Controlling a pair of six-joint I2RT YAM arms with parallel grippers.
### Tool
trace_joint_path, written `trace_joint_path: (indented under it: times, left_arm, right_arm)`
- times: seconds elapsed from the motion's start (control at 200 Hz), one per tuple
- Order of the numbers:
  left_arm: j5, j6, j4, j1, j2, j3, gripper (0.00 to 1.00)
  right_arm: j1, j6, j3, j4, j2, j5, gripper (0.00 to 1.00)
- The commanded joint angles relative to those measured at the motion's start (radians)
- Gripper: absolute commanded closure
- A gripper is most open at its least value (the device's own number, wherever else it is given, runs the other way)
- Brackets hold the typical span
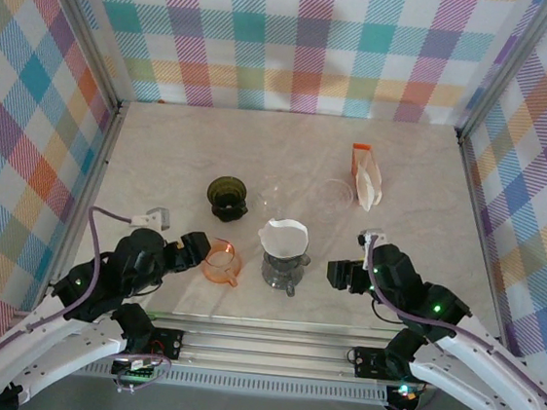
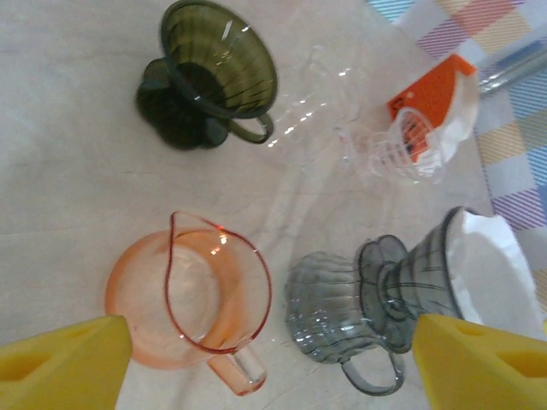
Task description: Place the coffee filter in the dripper
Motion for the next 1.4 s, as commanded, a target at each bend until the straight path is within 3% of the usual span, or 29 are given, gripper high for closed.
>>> trace_joint_path:
  times: [0.0, 0.25, 0.415, 0.61, 0.735, 0.91, 1.245, 1.395]
  left_arm:
    - [-0.028, -0.014, -0.084, -0.014, 0.043, -0.02, 0.22]
    - [0.052, -0.048, -0.011, 0.002, 0.069, -0.111, 0.32]
    - [0.16, -0.067, 0.104, 0.045, 0.124, -0.171, 0.4]
    - [0.239, -0.096, 0.297, 0.077, 0.152, -0.249, 0.36]
    - [0.255, -0.111, 0.381, 0.088, 0.173, -0.275, 0.36]
    - [0.28, -0.141, 0.481, 0.112, 0.228, -0.289, 0.46]
    - [0.269, -0.163, 0.484, 0.162, 0.343, -0.263, 0.61]
    - [0.251, -0.176, 0.465, 0.166, 0.371, -0.259, 0.63]
  right_arm:
    - [-0.002, 0.03, -0.031, 0.033, 0.001, -0.069, 0.22]
    - [-0.003, 0.011, -0.135, 0.147, 0.035, -0.248, 0.31]
    - [-0.003, 0.015, -0.171, 0.196, 0.056, -0.256, 0.33]
    - [-0.003, 0.019, -0.183, 0.204, 0.043, -0.256, 0.33]
    - [-0.003, 0.026, -0.192, 0.204, 0.036, -0.259, 0.33]
    - [-0.003, 0.033, -0.201, 0.202, 0.028, -0.256, 0.33]
    - [-0.003, 0.039, -0.201, 0.197, 0.021, -0.244, 0.33]
    - [-0.003, 0.041, -0.201, 0.195, 0.017, -0.244, 0.33]
